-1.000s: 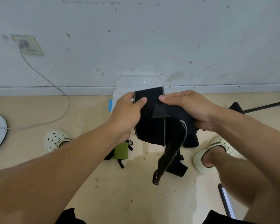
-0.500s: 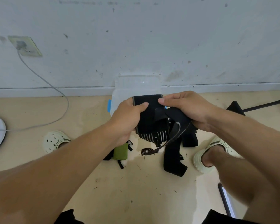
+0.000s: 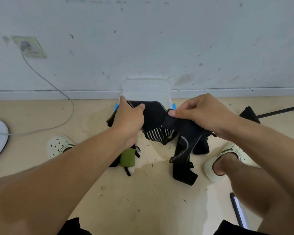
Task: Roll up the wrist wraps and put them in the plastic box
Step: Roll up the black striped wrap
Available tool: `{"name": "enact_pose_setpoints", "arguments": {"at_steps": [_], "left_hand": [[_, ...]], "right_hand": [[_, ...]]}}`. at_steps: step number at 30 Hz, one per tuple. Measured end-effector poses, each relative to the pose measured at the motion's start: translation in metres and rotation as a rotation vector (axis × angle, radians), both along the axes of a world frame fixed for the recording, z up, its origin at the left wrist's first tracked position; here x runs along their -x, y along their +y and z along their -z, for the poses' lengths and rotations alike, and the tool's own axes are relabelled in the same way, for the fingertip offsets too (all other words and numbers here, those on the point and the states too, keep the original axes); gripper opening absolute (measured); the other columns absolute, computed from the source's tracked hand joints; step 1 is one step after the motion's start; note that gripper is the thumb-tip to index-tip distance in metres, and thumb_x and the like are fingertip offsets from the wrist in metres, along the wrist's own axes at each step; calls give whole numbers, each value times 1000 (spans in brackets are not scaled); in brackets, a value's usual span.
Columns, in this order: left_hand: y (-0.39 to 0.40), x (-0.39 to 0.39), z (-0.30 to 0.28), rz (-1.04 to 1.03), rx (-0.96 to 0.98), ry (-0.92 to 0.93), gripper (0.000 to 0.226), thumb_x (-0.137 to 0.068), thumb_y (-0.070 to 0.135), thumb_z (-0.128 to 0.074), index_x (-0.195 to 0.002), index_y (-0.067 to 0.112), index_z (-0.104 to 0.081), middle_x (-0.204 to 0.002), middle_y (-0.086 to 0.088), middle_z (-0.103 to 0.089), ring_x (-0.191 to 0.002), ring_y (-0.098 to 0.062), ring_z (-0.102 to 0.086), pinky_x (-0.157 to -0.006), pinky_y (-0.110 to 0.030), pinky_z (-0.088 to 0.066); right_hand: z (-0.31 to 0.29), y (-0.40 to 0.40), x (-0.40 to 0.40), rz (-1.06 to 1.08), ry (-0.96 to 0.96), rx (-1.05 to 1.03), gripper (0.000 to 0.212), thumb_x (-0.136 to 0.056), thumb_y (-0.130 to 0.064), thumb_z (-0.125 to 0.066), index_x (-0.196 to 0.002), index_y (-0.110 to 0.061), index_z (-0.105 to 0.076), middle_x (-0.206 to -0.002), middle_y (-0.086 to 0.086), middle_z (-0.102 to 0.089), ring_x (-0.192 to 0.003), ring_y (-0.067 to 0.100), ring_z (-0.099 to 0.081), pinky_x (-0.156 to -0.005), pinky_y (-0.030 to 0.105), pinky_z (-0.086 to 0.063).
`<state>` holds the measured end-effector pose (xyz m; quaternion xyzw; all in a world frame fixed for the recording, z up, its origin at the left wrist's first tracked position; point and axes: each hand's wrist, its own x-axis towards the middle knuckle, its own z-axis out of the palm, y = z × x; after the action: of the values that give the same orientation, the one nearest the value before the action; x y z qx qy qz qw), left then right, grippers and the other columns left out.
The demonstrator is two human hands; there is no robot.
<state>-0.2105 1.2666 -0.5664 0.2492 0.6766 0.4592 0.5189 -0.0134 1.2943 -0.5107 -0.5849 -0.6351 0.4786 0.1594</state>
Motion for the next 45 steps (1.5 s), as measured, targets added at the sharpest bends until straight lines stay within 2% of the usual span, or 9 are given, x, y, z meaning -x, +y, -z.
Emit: {"name": "enact_pose_setpoints", "arguments": {"at_steps": [3, 7, 13, 20, 25, 32, 34, 38, 45], "left_hand": [[1, 2, -1, -1, -8, 28, 86, -104, 14, -59, -166, 36, -2, -136, -5, -54, -118, -31, -66, -100, -53, -57], [0, 4, -4, 16, -39, 38, 85, -101, 19, -59, -162, 48, -7, -154, -7, -45, -130, -27, -59, -111, -52, -48], [-3, 4, -9, 7, -83, 89, 75, -108, 17, -53, -165, 41, -10, -144, -5, -51, -136, -21, -52, -118, -47, -43], [-7, -7, -14, 147, -84, 35, 70, -108, 17, -54, -161, 46, -20, -125, -13, -64, -109, -32, -72, -98, -49, -59], [-7, -8, -18, 150, -86, -30, 68, -107, 17, -57, -160, 43, -26, -137, -16, -62, -109, -33, -73, -95, -53, -60], [-8, -6, -19, 224, -81, -16, 129, -51, 38, -96, -156, 55, -23, -140, -6, -65, -126, -27, -66, -108, -50, -52], [-9, -6, -18, 232, -105, -12, 120, -71, 19, -94, -160, 48, -19, -132, -6, -69, -118, -24, -70, -106, -48, -55], [-9, -9, -21, 177, -125, -75, 80, -103, 14, -65, -164, 37, -18, -124, -4, -69, -107, -23, -75, -100, -48, -59], [-5, -2, -24, 5, -58, -155, 62, -111, 12, -48, -163, 34, -23, -144, -9, -54, -105, -24, -74, -90, -46, -63]], "right_hand": [[5, -2, -2, -21, 24, -31, 20, -86, -44, -80, -84, -24, -80, -90, 15, -77, -83, 31, -74, -88, 41, -58], [7, -3, -3, -76, 73, -37, 16, -95, -36, -73, -87, -22, -73, -90, 15, -75, -76, 19, -64, -82, 39, -51], [10, -2, -6, -175, 18, 9, 21, -96, -38, -71, -79, -25, -66, -65, -4, -55, -66, 15, -46, -70, 29, -40], [14, -13, 7, -110, 154, -27, 14, -98, -27, -71, -89, -20, -65, -79, 29, -63, -72, 26, -53, -76, 46, -51], [21, -11, 8, -105, 84, -43, 14, -98, -31, -71, -91, -21, -63, -69, 6, -64, -69, 21, -57, -91, 52, -57], [22, -11, 7, -81, 103, -66, 12, -98, -32, -71, -91, -22, -66, -65, 9, -66, -64, 14, -57, -83, 47, -56], [23, -11, 7, -72, 109, -54, 13, -98, -33, -71, -92, -22, -67, -78, 26, -67, -69, 24, -55, -86, 54, -56], [22, -11, 8, -72, 115, -54, 17, -99, -33, -69, -92, -18, -65, -75, 20, -63, -71, 24, -54, -87, 55, -57], [17, -11, 10, -209, 123, -171, 16, -103, -29, -62, -89, -25, -57, -77, 18, -65, -71, 25, -55, -84, 53, -55]]}}
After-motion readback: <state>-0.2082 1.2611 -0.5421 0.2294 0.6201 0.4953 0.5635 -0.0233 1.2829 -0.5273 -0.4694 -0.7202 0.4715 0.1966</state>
